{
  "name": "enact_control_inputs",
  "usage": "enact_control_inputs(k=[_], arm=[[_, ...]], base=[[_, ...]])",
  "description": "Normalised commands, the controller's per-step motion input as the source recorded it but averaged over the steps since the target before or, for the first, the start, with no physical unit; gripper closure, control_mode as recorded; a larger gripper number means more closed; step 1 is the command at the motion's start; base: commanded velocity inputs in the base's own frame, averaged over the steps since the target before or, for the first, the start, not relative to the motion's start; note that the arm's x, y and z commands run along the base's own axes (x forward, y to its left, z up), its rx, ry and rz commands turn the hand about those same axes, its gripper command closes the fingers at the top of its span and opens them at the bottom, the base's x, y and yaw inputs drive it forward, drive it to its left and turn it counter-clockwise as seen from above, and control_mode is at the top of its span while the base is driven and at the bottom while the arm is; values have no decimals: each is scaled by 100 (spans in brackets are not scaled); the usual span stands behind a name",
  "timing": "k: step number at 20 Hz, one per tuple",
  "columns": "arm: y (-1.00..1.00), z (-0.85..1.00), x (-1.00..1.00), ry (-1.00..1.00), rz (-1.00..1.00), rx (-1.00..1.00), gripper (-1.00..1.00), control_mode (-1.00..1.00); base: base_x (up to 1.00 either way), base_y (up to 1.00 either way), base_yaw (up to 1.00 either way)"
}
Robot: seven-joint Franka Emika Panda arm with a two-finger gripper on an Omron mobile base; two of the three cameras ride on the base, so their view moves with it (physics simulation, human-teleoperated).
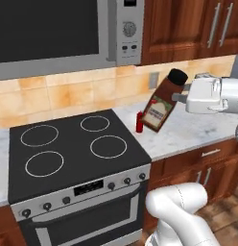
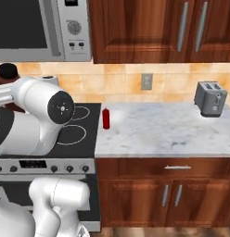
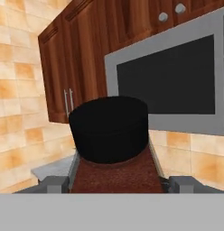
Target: Collect the paprika, ketchup, and shaker from the cabinet and place them next to the stove.
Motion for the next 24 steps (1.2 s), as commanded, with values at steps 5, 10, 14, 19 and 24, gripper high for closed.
enact_control_inputs(k=[5,10,14,19,24], arm=[[0,0,0,0,0,0,100,100],[0,0,0,0,0,0,100,100],[0,0,0,0,0,0,100,100],[0,0,0,0,0,0,100,100],[0,0,0,0,0,0,100,100]], base=[[34,-44,44],[40,-42,42],[41,-42,39],[30,-43,30],[19,-26,3]])
